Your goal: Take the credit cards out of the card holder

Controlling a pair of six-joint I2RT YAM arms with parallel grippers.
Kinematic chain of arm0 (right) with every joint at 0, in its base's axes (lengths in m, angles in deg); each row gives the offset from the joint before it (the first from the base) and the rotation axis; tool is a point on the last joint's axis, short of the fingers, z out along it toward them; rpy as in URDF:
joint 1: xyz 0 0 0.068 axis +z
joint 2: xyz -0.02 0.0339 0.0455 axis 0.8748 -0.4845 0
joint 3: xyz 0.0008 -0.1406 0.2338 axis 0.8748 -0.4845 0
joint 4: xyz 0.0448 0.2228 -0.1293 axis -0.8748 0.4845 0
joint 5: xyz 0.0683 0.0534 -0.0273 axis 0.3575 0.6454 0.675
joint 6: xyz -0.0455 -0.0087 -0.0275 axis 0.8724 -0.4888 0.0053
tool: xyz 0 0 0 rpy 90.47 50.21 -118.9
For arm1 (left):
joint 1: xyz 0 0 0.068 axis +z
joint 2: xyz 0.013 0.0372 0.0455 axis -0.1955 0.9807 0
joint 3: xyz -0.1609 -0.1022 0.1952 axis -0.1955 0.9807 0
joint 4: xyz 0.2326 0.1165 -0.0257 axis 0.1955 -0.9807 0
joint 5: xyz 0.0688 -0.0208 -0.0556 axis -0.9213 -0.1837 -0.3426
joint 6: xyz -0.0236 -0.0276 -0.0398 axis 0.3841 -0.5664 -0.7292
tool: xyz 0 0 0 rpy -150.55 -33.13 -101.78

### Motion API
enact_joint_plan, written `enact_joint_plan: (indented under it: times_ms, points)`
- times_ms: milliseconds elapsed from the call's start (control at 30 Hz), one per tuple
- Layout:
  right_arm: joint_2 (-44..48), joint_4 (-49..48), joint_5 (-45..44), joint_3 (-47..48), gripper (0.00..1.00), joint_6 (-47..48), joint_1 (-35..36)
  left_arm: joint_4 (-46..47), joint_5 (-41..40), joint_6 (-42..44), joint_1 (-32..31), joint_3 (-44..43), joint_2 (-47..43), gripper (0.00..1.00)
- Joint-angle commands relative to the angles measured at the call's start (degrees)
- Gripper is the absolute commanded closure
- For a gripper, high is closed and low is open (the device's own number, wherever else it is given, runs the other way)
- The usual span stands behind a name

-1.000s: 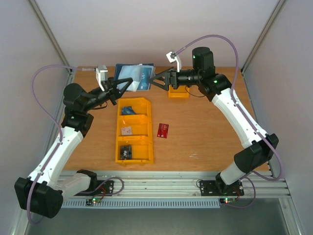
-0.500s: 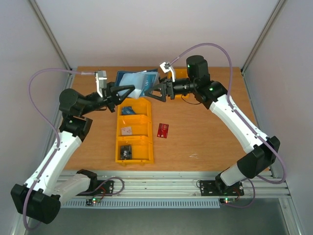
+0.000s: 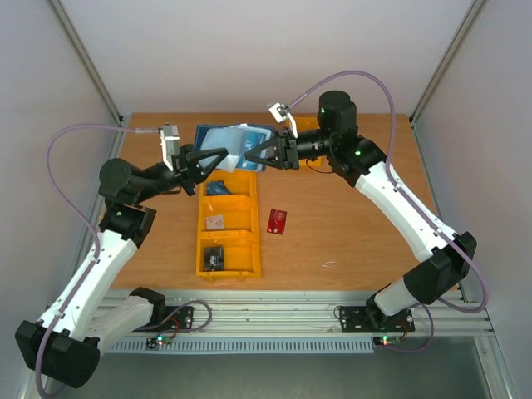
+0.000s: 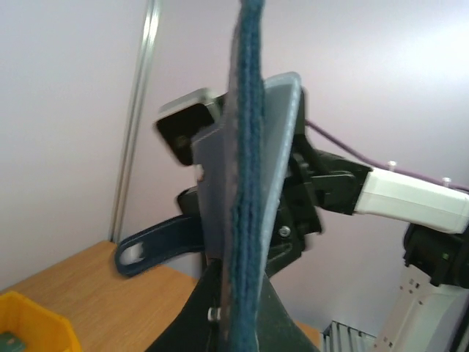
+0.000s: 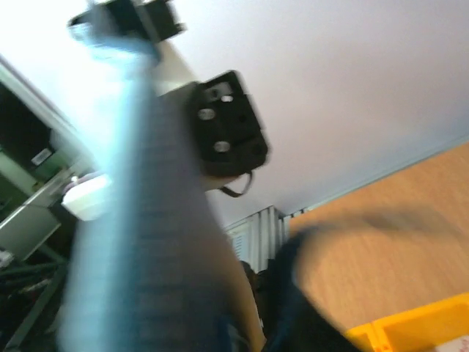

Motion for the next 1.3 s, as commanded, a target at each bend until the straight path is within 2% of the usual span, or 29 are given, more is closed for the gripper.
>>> enact_joint_plan:
  times_ms: [0,33,67,100,167,267,367,433,567,667,733,867,1033,1267]
  points:
    - [1.5,-0.4,1.5,1.9,0.98,0.5,0.6,0.0,-2.8,0.4,-0.3,1.0,-2.3,0.98]
    - [1.9,0.9,0.7,1.9,0.99,1.7,0.5,-0.7,-4.1,0.8,-0.3,1.4,-2.8,0.91]
    - [2.6,2.6,-0.2,1.9,0.99,2.9,0.4,-1.7,-5.8,1.1,-0.4,1.9,-3.4,0.71]
    - [3.0,4.5,-1.2,2.1,0.99,3.8,0.2,-3.1,-8.6,1.9,-0.4,2.4,-4.1,0.59]
    - [3.8,7.6,-1.9,2.5,0.99,5.2,-0.4,-7.3,-17.0,5.1,-0.3,3.3,-5.5,0.49]
    - [4.2,12.9,-4.4,3.8,0.99,6.8,-0.5,-12.2,-30.2,11.1,-0.1,4.4,-6.7,0.47]
    - [3.7,20.4,-13.7,7.0,0.99,7.8,-0.5,-14.1,-33.5,18.6,0.2,5.1,-7.3,0.46]
    - [3.0,26.8,-26.6,9.8,0.99,7.5,-0.2,-13.1,-30.3,23.0,0.2,5.7,-8.6,0.46]
    - [-1.9,45.4,-58.8,20.1,0.99,4.8,2.6,-7.8,-18.5,31.8,0.1,6.8,-10.6,0.48]
    - [-6.6,52.3,-69.9,27.0,0.99,6.5,7.9,-5.6,-6.6,31.9,-0.1,6.7,-10.1,0.55]
    - [-8.4,52.8,-68.4,29.9,0.99,8.2,10.1,-6.2,-0.7,27.9,-1.4,6.1,-8.8,0.58]
    - [-9.2,48.3,-56.7,30.6,0.99,12.2,12.8,-9.1,-2.8,18.9,-3.1,4.6,-4.4,0.71]
    - [-7.4,43.4,-43.9,27.8,0.99,16.0,13.8,-9.0,-5.6,10.6,-3.1,4.2,-0.7,0.73]
    - [-0.5,35.1,-32.3,18.4,0.99,19.6,13.7,-11.6,-10.6,9.5,-3.1,5.1,-1.8,0.75]
